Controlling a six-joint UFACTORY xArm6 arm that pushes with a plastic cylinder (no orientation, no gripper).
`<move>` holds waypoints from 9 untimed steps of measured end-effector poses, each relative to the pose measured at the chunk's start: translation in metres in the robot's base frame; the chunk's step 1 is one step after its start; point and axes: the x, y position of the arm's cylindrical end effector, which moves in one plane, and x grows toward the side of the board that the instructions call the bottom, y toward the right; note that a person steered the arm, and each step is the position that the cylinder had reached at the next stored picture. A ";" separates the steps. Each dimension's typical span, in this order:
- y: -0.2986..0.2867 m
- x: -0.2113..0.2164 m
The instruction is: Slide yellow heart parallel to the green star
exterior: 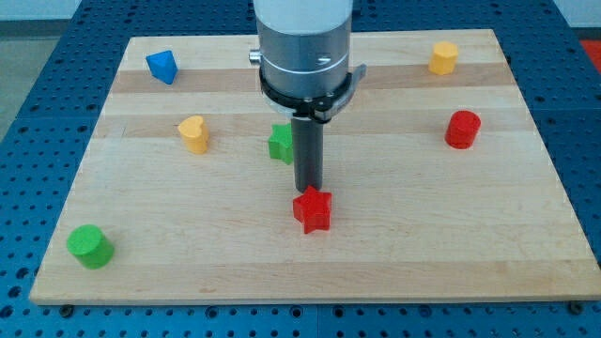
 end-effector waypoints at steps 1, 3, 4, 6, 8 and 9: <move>0.016 0.002; 0.016 0.068; 0.016 0.068; 0.009 0.078; 0.011 0.051; -0.006 0.007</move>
